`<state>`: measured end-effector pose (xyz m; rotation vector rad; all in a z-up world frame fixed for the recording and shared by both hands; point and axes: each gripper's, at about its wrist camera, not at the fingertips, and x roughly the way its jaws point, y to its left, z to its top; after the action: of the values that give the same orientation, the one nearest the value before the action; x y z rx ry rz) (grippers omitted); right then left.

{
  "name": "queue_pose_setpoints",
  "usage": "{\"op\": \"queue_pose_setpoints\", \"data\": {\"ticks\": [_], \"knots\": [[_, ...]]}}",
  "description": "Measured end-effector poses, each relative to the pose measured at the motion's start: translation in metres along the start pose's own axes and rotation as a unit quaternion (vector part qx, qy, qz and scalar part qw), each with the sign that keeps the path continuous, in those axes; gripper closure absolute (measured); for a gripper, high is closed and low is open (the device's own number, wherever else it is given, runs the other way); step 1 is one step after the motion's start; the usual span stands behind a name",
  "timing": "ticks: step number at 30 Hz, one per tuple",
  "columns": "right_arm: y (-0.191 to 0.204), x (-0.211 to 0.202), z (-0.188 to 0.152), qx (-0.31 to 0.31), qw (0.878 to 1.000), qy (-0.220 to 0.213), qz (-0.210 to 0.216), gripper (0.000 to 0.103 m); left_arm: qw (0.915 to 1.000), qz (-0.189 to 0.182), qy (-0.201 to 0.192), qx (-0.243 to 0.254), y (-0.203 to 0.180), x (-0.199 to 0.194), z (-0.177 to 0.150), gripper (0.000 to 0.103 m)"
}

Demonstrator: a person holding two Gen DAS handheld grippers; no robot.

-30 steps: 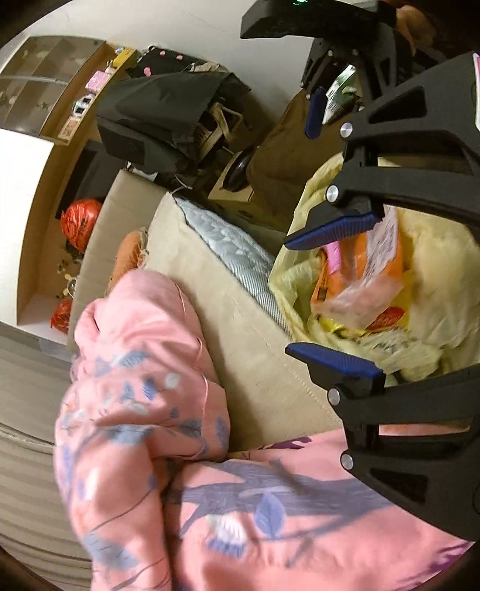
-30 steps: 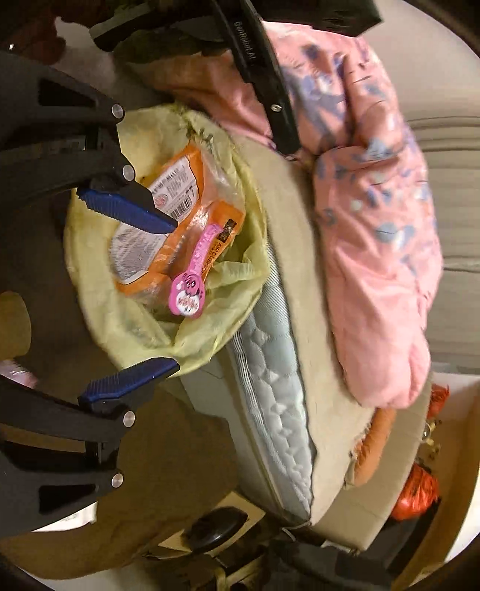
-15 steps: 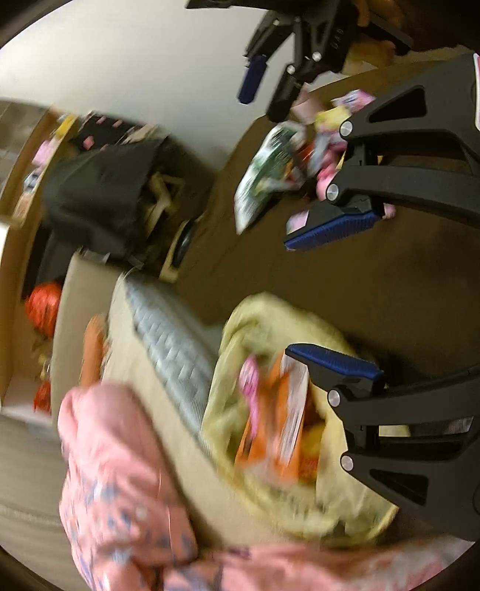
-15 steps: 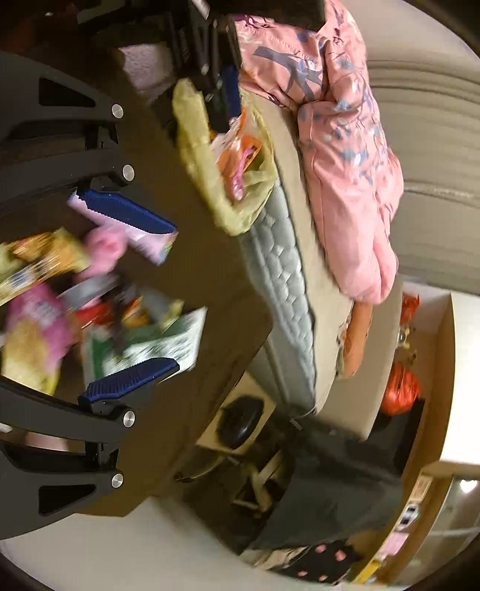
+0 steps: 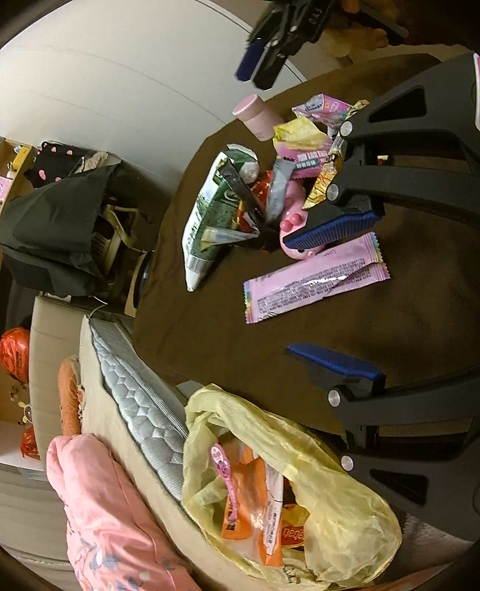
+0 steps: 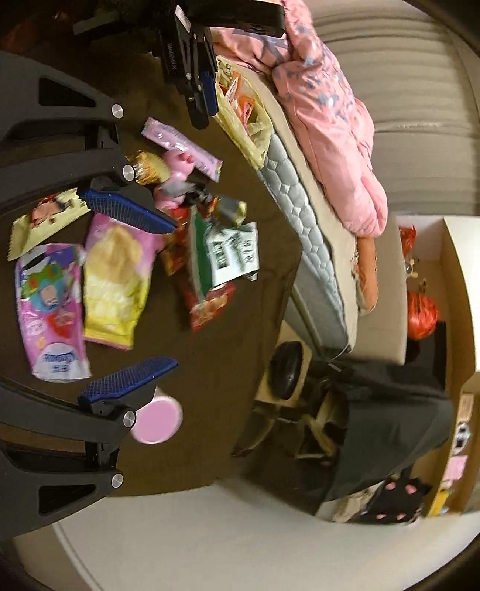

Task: Collect trash
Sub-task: 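Return both tools over the table toward the remaining wrappers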

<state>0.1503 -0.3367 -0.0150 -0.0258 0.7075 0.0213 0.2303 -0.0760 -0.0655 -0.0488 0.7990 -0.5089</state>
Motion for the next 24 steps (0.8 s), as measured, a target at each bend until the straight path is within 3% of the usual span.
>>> {"op": "queue_pose_setpoints", "data": {"ticks": [12, 15, 24], "knots": [[0.011, 0.009, -0.041, 0.004, 0.999, 0.038, -0.011, 0.038, 0.9996, -0.004, 0.028, 0.004, -0.005, 0.009, -0.012, 0.052], [-0.003, 0.008, -0.052, 0.034, 0.998, 0.042, -0.036, 0.038, 0.9995, -0.015, 0.029, 0.003, -0.011, 0.005, -0.015, 0.052], [-0.045, -0.009, -0.093, 0.117, 0.99, 0.059, -0.054, 0.038, 0.9946, -0.078, 0.069, 0.005, -0.053, 0.011, -0.03, 0.052]]}}
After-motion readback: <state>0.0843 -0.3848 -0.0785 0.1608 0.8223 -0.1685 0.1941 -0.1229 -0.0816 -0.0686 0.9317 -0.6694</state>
